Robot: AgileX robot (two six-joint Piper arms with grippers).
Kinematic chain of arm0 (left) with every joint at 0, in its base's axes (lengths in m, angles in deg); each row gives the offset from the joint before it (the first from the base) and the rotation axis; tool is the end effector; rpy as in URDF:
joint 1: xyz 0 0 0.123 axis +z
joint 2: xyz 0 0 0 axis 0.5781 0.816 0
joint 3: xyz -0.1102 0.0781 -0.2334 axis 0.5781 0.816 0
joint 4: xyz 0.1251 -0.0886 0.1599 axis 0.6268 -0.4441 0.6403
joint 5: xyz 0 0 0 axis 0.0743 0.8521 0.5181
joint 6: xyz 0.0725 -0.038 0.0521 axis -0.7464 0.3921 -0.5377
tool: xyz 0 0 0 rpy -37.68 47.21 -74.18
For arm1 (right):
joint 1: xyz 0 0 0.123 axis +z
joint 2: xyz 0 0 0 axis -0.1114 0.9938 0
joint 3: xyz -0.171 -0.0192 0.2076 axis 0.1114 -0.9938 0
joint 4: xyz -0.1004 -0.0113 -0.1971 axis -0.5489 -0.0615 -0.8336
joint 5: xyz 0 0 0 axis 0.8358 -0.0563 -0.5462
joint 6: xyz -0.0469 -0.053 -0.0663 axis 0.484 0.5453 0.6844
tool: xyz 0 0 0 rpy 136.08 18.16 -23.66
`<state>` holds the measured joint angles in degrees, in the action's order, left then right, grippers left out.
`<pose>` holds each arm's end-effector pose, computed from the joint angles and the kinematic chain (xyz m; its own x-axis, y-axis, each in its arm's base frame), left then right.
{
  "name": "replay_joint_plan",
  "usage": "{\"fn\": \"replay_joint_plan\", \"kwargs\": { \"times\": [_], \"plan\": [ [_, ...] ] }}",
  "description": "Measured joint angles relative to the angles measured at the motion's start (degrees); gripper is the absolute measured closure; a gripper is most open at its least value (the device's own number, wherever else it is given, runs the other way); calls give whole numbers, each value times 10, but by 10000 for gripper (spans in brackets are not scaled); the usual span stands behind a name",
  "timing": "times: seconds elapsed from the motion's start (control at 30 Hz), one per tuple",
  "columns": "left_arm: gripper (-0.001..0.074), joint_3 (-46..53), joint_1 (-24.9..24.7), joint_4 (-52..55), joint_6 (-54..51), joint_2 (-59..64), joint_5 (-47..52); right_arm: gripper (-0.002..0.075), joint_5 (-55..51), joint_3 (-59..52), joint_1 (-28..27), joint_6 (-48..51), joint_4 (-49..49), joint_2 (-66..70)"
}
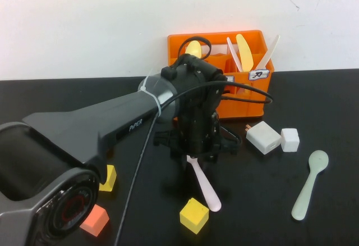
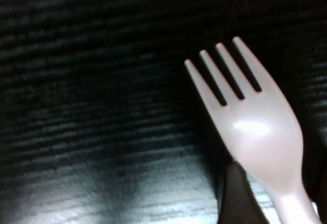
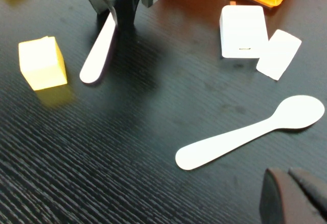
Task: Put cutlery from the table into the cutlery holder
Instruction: Pick up the fork, then place the fork on the box
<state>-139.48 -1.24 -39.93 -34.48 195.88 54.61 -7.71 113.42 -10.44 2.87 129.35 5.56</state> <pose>0.3456 -0.2515 0.1756 -0.9848 0.0736 -0.1576 0.0828 0.9952 -0.0526 0.1337 0.0343 0.2518 -0.4694 -0.3910 -0.7917 -0.5552 0.8279 -0.0797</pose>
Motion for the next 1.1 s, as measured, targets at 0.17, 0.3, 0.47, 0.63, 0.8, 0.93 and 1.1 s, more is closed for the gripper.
{"fn": "replay_joint_plan", "kwargs": {
  "times": [0.17, 0.3, 0.47, 0.63, 0.8, 0.93, 1.1],
  "plan": [
    [437, 0, -3, 21, -6, 0, -18, 728, 0, 0, 0, 0, 0, 0],
    [530, 0, -3, 18, -9, 0, -24, 728, 0, 0, 0, 0, 0, 0],
    [688, 0, -3, 20, -10, 1, -29, 728, 0, 0, 0, 0, 0, 0],
    [691, 3, -3, 27, -10, -8, -30, 728, 0, 0, 0, 0, 2, 0],
    [693, 8, -3, 35, -10, -62, -21, 728, 0, 0, 0, 0, 3, 0],
    [693, 8, -3, 54, -12, -127, -16, 728, 0, 0, 0, 0, 3, 0],
    [693, 8, -3, 122, -7, -209, -41, 728, 0, 0, 0, 0, 3, 0]
  ]
}}
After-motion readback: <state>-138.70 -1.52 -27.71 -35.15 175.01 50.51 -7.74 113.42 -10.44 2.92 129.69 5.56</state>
